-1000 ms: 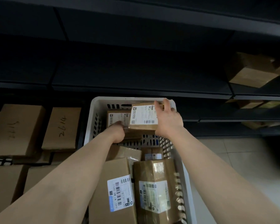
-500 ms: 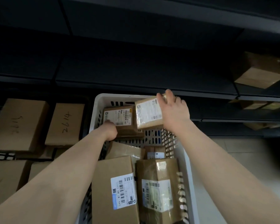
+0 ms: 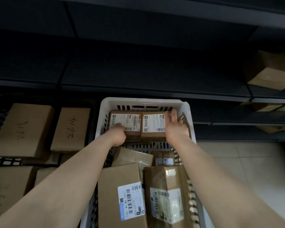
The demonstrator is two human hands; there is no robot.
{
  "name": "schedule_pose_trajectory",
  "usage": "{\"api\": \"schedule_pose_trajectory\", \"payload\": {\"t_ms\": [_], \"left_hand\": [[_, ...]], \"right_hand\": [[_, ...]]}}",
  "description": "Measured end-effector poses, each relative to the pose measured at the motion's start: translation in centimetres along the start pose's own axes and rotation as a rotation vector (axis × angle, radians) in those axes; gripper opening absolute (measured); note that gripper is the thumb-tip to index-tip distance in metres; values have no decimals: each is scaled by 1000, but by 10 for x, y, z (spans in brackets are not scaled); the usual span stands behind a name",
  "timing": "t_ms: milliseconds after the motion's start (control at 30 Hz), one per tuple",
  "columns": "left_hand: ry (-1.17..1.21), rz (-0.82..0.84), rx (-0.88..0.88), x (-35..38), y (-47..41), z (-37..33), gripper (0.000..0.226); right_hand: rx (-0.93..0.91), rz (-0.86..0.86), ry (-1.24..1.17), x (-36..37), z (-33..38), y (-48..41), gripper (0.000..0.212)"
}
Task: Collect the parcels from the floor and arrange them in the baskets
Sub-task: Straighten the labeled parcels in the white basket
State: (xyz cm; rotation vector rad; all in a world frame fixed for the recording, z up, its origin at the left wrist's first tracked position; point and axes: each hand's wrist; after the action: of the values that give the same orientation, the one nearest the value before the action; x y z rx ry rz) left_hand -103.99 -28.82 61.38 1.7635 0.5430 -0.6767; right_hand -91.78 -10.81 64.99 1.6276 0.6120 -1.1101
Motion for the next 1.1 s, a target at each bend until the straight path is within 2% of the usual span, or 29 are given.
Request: {"api": "schedule_pose_trajectory", "payload": {"t_ms": [167, 300, 500, 700, 833, 1000, 1100], "left_hand": [[70, 6, -9, 7, -1, -4, 54], [99, 11, -15, 10, 2, -9, 57], [185, 0, -7, 2, 29, -9, 51], [312, -38, -1, 1, 79, 6, 39], [315, -45, -35, 9, 109, 22, 32], [333, -67, -120, 26, 138, 47, 38], [351, -114, -129, 34, 154, 59, 43]], "right_hand": [[-24, 61, -2, 19, 0, -7, 93], [-34, 130, -189, 31, 3, -6, 89], [-43, 60, -378, 20, 7, 14, 90], [-175, 38, -505, -1, 28, 60, 46], [-229, 28, -594, -7, 51, 93, 30], [-194, 115, -640, 8, 75, 120, 45], [-184, 123, -668, 16, 85, 135, 47]]}}
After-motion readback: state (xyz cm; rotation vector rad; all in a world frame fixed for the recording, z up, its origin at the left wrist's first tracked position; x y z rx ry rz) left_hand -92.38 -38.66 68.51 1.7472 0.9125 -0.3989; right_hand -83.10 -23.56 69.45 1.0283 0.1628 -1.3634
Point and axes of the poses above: each hand's wrist, its own y-axis away from the middle knuckle, its own x-axis out of the palm, z = x × y, and after that the axes turned 11 degrees about -x, right-handed
